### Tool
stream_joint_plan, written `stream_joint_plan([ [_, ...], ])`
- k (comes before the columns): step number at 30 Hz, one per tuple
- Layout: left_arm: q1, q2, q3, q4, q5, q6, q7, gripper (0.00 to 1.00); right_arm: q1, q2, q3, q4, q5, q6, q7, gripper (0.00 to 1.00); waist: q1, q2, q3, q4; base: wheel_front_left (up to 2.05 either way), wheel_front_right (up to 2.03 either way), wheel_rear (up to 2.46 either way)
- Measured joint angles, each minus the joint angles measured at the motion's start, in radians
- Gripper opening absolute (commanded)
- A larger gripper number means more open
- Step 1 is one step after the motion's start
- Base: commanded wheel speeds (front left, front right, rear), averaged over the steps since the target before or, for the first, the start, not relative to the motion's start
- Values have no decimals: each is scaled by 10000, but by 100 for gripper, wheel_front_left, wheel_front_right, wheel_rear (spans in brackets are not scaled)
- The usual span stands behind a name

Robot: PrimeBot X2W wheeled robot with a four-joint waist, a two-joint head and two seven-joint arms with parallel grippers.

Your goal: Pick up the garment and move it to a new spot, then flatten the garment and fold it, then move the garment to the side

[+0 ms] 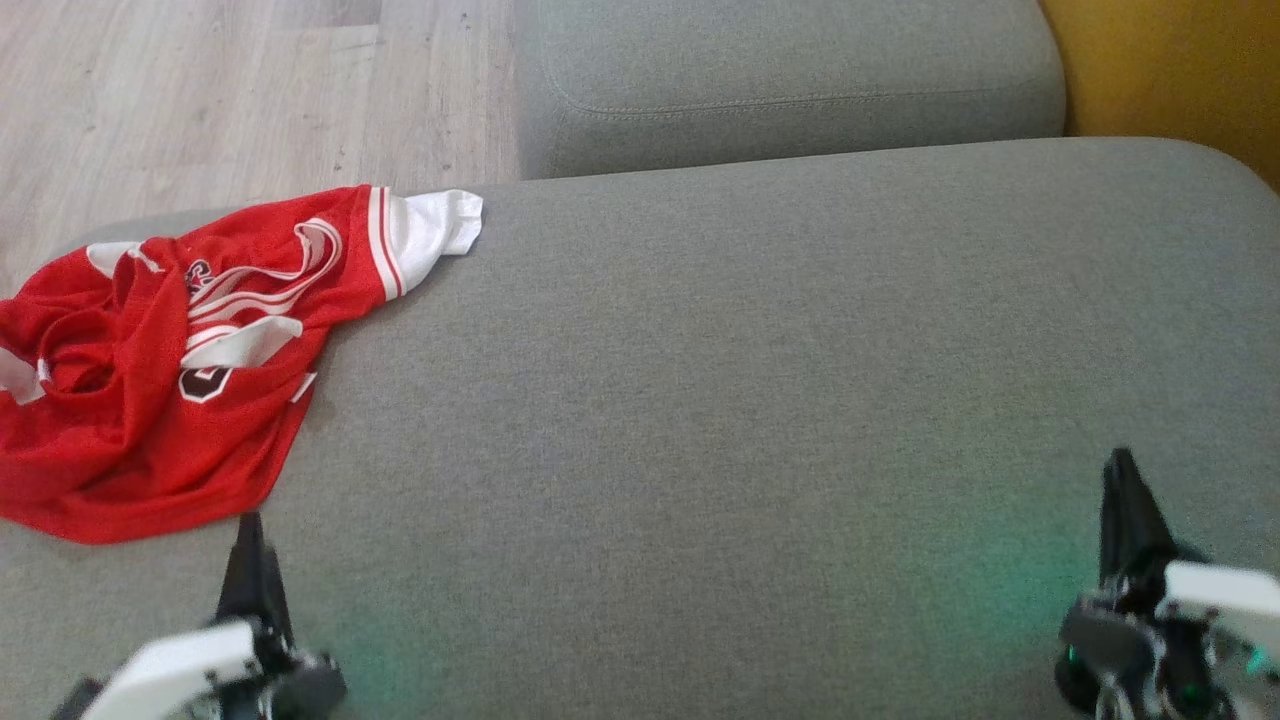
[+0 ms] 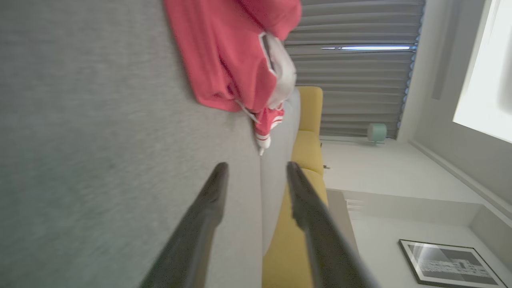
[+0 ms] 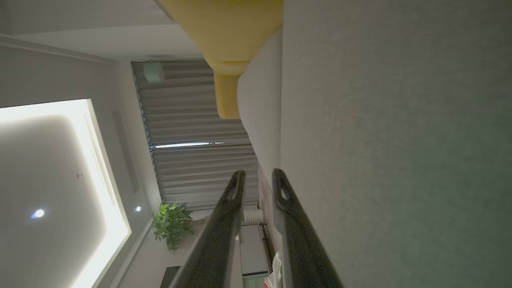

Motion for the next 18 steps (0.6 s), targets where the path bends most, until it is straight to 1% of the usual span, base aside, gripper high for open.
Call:
stream_joint_plan([
  [5,661,-94,-90,660,0,0,-13,100,671,71,46,675,0,-2,-13,100,0,0,0,0,0,0,0],
  [9,698,-102,-169,639,17,0,-140,100,699,79,215,639,-2,-2,-104,100,0,0,-2,2,0,0,0],
  [15,688,-102,-272,500,504,0,-270,100,671,81,416,548,-159,-2,-291,100,0,0,13,19,0,0,0],
  [18,688,-102,-278,441,867,0,-362,100,659,81,527,502,-437,-2,-378,100,0,0,26,32,0,0,0],
])
